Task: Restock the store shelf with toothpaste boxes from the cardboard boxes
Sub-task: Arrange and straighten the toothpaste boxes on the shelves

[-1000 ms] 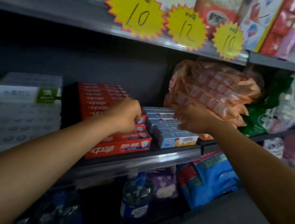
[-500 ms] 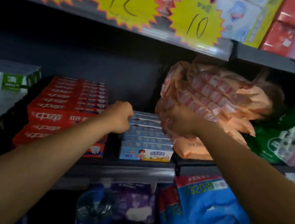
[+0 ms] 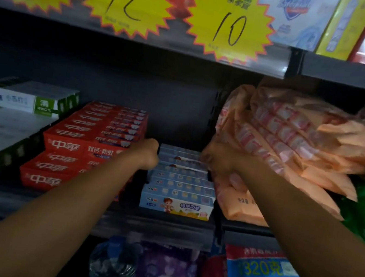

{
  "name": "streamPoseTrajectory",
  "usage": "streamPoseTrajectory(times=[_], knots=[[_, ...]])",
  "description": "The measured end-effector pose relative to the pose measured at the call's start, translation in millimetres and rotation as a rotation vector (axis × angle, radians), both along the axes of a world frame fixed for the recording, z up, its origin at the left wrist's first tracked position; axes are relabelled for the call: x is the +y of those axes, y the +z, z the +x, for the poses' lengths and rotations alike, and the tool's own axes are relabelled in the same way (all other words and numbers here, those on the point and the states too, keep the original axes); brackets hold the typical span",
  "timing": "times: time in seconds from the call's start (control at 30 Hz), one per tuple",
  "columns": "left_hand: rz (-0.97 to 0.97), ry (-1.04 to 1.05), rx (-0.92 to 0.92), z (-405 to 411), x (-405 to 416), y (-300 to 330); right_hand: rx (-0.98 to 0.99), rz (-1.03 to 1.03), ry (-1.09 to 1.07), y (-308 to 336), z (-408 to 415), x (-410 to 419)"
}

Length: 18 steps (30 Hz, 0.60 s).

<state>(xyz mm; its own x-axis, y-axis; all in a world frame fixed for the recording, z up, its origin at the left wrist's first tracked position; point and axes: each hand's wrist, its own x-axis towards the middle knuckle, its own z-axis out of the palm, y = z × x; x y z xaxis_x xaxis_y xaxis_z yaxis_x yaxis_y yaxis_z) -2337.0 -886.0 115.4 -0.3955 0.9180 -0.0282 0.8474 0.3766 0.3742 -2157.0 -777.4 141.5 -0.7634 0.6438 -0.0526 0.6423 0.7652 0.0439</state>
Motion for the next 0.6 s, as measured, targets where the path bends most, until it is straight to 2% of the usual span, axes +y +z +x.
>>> streamPoseTrajectory(times=[0.6], knots=[[0.031,-0.084,-0.114,-0.4,18.2,-14.9,-0.09,-0.095,-0.01,-14.1,-10.4,9.8]])
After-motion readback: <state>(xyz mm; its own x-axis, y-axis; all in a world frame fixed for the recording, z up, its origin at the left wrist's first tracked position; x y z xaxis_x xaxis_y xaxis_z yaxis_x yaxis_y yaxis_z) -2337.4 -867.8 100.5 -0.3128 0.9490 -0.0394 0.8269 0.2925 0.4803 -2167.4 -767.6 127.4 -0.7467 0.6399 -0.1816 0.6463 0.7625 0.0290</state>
